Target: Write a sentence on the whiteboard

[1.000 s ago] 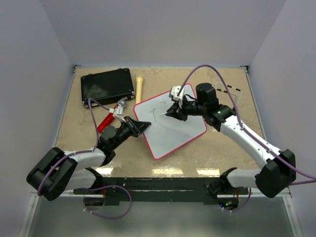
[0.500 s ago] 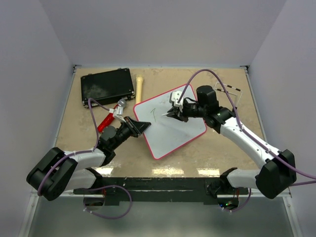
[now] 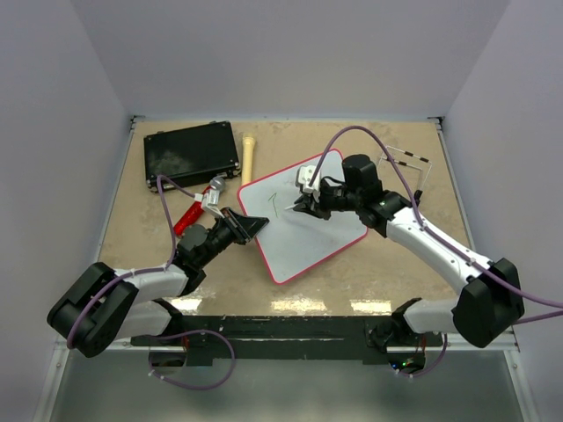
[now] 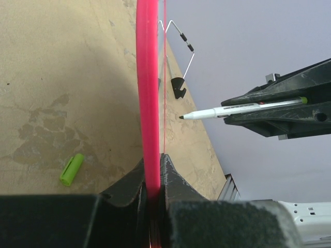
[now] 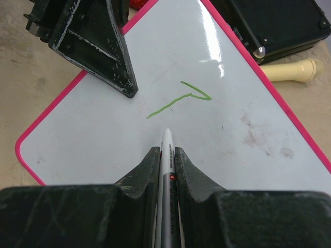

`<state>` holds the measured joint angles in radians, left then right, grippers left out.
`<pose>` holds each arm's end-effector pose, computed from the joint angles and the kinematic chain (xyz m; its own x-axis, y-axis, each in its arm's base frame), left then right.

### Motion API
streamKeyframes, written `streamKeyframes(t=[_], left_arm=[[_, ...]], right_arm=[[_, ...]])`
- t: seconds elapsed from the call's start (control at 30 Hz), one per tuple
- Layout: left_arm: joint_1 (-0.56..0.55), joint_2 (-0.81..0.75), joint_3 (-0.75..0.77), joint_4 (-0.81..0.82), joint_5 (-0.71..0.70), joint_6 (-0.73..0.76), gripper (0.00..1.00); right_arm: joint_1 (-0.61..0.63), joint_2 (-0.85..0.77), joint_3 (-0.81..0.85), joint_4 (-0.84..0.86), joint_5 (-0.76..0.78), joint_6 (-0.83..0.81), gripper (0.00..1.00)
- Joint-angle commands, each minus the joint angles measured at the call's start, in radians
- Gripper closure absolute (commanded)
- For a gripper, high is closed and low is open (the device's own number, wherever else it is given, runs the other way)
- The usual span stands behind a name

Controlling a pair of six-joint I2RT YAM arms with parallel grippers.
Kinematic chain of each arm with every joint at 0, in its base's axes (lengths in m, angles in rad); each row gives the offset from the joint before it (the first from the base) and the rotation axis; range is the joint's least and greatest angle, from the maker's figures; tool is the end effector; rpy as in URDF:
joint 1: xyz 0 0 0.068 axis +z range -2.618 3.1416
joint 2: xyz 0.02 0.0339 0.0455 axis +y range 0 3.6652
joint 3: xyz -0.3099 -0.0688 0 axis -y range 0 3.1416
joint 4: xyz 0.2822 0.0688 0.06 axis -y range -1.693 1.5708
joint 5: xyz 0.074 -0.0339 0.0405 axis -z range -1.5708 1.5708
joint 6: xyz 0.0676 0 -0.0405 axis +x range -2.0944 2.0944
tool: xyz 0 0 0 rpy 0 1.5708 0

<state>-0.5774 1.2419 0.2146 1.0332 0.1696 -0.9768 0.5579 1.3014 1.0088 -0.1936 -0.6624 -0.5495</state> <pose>0.2098 -0.1503 0.1971 -0.5603 -0.6099 -0.5605 0.3844 0.4080 -0.8281 0.2644 0.2140 0.3288 0.1209 -0.4100 -0.9040 -0.9564 0.1958 -0.2167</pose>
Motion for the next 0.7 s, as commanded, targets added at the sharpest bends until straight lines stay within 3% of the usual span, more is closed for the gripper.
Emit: streamKeyframes(t=[0.0,0.67], left_arm=[[-0.004,-0.002,0.003,0.137,0.002,0.026,1.0],[-0.004,-0.01,-0.004,0.14,0.005,0.03,1.0]], right_arm=[[0.016,0.012,0.011,0.051,0.041,0.016,1.0],[0.031,0.015,0.017,0.059,0.009,0.042,1.0]])
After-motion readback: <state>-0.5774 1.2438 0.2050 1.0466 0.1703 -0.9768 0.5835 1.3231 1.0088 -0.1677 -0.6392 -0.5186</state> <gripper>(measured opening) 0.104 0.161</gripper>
